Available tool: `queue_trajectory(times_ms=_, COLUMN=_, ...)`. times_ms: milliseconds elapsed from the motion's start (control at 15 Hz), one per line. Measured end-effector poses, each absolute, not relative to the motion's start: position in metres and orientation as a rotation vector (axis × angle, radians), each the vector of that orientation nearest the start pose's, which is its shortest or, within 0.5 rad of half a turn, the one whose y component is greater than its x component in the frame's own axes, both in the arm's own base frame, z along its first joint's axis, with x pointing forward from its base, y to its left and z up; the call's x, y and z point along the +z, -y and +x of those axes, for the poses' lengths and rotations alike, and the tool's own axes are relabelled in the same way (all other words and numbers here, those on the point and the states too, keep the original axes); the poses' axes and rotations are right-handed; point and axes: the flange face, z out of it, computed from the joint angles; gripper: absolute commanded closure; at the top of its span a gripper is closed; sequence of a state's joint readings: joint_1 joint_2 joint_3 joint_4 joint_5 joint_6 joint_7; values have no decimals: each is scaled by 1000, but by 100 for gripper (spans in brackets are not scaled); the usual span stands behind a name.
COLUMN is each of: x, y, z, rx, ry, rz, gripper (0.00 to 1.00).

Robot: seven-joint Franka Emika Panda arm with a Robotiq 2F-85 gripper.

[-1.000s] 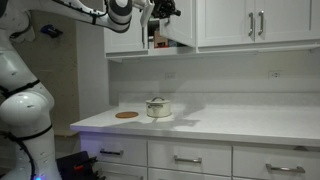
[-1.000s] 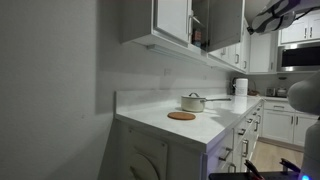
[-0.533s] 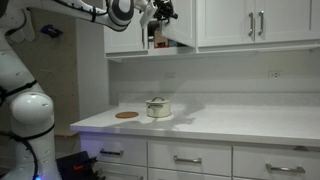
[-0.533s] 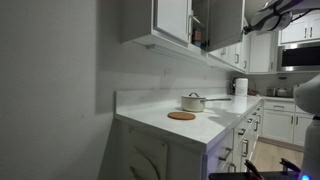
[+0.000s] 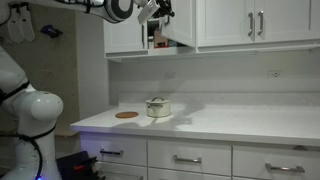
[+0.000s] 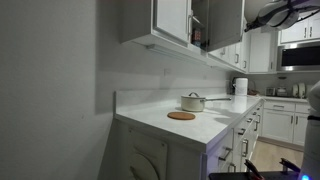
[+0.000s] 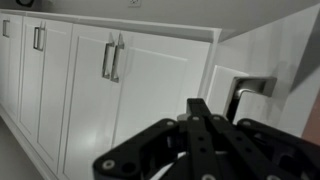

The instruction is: Close the open upper cabinet door

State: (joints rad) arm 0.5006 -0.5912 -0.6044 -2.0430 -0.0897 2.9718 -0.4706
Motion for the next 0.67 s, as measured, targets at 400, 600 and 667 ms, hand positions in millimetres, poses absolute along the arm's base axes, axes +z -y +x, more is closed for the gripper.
queue_trajectory(times_ms=400, x=775, y=124, z=423, rx=-1998, ry=381, rz=-2464, gripper=100)
queue_trajectory(times_ms=600, x=765, y=89, z=426, rx=-1944, ry=474, rz=-2463, gripper=100)
queue_trajectory(times_ms=667, x=761, y=78, z=427, rx=-1929, ry=505, rz=-2464, gripper=100)
